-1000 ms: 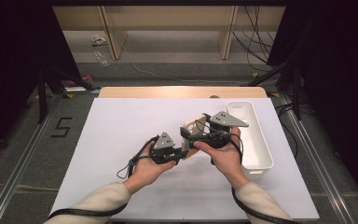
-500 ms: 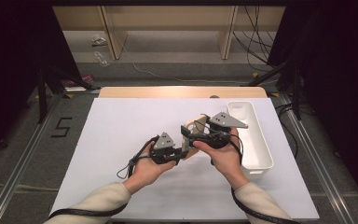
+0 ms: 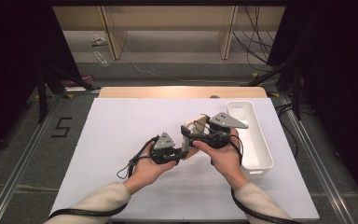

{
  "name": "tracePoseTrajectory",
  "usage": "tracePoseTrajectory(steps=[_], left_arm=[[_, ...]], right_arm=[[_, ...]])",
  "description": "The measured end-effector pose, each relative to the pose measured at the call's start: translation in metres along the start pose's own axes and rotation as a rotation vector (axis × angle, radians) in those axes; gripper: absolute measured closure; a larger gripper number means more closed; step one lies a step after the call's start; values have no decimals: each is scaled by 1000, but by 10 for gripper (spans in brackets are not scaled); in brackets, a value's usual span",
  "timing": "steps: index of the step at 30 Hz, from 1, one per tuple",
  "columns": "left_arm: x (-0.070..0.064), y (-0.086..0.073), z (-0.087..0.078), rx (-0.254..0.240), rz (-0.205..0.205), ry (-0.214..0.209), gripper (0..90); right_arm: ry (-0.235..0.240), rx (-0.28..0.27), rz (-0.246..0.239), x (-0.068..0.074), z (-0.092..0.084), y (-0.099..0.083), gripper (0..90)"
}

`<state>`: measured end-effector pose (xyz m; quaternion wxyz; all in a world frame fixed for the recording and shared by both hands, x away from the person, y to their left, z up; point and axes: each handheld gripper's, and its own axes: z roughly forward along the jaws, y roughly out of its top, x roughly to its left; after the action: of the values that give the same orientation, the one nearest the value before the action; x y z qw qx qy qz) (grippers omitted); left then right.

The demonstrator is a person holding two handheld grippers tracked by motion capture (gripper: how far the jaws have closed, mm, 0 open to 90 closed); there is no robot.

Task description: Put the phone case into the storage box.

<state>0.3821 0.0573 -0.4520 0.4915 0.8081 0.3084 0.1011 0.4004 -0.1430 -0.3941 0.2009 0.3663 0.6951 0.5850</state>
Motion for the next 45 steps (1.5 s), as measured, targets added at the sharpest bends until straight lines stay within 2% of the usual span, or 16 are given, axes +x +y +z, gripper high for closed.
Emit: tracePoseTrajectory(steps=[20,23,26,28,30,32,34,36,38,45], left_arm=[[0,1,-1,-9,5,-3,781],[-1,1,-2,-9,43,12,677],[-2,2,-3,-9,64,13,503],[-3,2,-4,10,89,23,330],[-4,2,-5,26,113,23,197],[-5,1,-7,47,142,33,118],[-6,2,-9,59,155,34,37],[-6,2,-11,71,165,34,0],[-5,1,-14,77,177,24,0],[-2,0,-23,82,189,36,0]], right_arm=[[-6,-9,-3,1,-1,2,121],[-13,-13,-3,1,-2,2,121],[-20,-21,-1,0,-3,3,121],[-24,-22,-3,-1,-4,4,121],[-28,-24,4,-2,-5,5,121],[-29,-30,0,-3,-6,5,121],[-30,-30,0,-3,-6,6,121],[-31,-32,-2,-3,-6,6,121],[-30,-31,0,-3,-7,7,121],[-36,-32,0,-5,-8,8,121]])
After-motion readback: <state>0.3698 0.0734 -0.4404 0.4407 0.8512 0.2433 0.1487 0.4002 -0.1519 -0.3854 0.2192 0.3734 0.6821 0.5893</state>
